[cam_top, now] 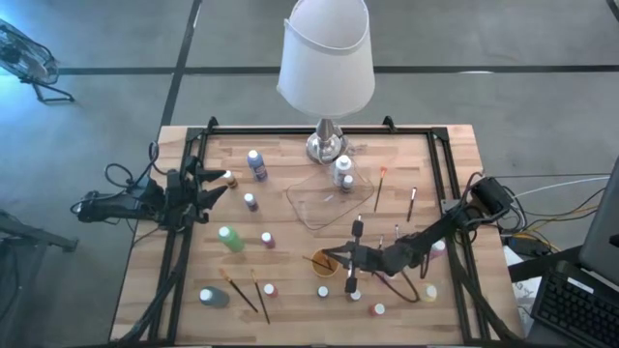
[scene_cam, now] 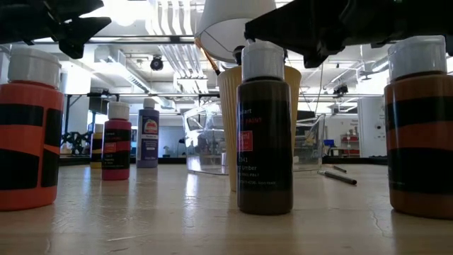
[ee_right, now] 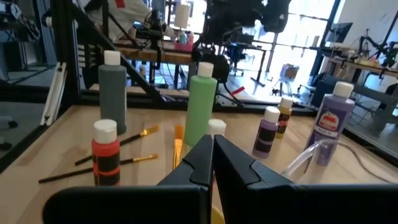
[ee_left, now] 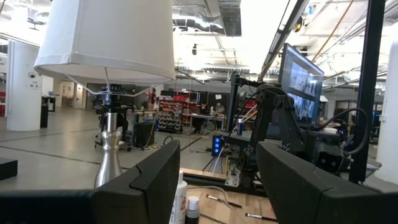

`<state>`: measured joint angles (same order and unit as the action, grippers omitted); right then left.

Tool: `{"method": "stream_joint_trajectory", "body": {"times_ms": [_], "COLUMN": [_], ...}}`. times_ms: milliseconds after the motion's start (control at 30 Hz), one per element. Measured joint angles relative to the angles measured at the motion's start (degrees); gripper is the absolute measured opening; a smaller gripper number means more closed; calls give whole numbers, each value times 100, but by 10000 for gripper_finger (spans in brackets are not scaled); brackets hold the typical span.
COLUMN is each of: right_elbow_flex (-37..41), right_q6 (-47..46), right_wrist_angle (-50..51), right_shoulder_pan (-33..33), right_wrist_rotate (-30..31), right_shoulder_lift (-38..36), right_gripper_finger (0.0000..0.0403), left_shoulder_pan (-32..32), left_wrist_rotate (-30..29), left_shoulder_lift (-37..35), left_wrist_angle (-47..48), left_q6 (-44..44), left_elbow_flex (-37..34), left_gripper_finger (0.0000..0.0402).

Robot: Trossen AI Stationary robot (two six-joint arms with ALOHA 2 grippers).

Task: Pick & Place Paint Supplies
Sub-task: Put the black paint brush into the yellow cup

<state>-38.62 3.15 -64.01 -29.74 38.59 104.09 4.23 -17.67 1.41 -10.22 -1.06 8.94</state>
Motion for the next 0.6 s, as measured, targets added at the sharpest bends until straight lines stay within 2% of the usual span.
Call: {"method": "stream_joint_trajectory", "body": {"times_ms": [600], "right_elbow_flex": [-26], "right_q6": [-278], "right_wrist_angle": [398], "right_shoulder_pan": [71], "right_wrist_rotate": [-136], "right_shoulder_lift": [-7], "right_gripper_finger": [8], "left_shoulder_pan": [1], "left_wrist_rotate": [-1], "left_shoulder_lift": [-1], "left_wrist_angle": [-2], "left_q6": [2], "left_elbow_flex": [0], "left_gripper_finger": [218]}}
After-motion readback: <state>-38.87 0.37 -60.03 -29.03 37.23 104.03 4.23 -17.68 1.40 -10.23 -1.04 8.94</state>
